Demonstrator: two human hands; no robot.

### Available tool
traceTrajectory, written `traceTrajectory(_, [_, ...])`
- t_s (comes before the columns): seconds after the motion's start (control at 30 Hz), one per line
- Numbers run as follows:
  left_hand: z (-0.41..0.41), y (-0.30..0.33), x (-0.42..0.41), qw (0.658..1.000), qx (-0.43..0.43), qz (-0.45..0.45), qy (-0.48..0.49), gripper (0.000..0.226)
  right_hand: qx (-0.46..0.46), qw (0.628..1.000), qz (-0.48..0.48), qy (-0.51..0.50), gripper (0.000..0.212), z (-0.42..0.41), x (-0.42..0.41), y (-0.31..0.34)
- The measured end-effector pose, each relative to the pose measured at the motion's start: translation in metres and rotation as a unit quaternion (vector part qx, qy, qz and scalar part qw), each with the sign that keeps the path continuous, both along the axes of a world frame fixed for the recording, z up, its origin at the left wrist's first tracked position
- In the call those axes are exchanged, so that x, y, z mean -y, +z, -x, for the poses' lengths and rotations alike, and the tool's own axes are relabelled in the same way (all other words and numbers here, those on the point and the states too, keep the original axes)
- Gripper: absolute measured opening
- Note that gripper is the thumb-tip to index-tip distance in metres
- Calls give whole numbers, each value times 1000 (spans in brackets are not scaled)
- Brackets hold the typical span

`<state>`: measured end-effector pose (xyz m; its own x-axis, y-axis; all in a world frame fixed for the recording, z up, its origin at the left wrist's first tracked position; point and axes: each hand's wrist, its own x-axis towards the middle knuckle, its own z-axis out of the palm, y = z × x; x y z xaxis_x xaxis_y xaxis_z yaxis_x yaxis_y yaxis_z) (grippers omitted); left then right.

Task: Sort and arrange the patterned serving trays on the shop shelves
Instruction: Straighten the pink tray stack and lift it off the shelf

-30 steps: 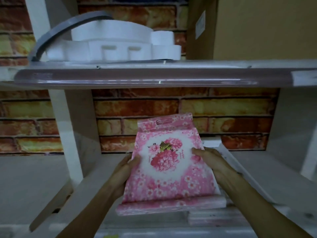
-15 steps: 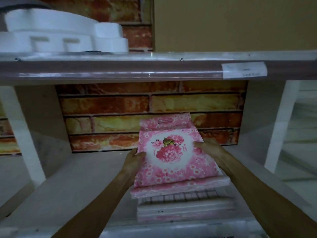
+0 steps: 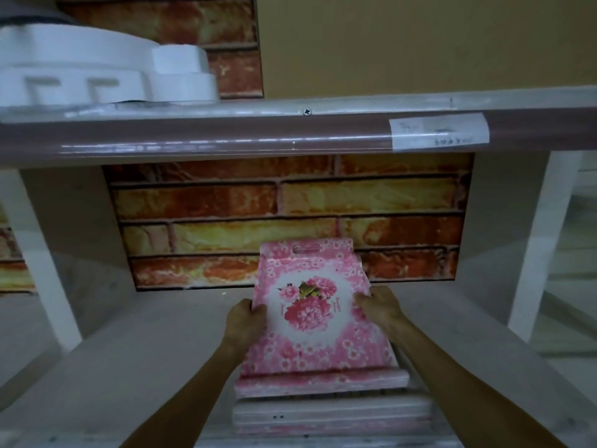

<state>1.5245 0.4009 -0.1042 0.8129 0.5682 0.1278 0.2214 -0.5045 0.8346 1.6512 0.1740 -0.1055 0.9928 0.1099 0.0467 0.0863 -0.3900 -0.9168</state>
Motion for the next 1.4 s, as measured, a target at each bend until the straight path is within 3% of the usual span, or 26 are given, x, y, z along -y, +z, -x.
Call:
traceTrajectory(0.27, [-7,-7,0,992,26,-121,24,30,70,993,95,-17,34,-8,0,-11])
traceTrajectory(0.6, [-8,-18,4,993,3,-118,23,28,84,977,189,-49,27,-11,4,-20])
traceTrajectory(1.0, [-9,-21,7,990,-8,-135,29,24,86,983,156,-37,31,-14,15,-33])
traceTrajectory(1.23, [5,-19,4,989,10,-148,10,39,113,986,125,-2,18,-7,32,-29])
traceTrajectory(1.3, [8,-18,-1,991,-31,-133,5,47,95,985,140,15,27,-7,39,-27])
traceTrajectory(1.4, [16,-17,-6,997,-56,-37,-23,67,31,992,109,52,60,-10,44,-26])
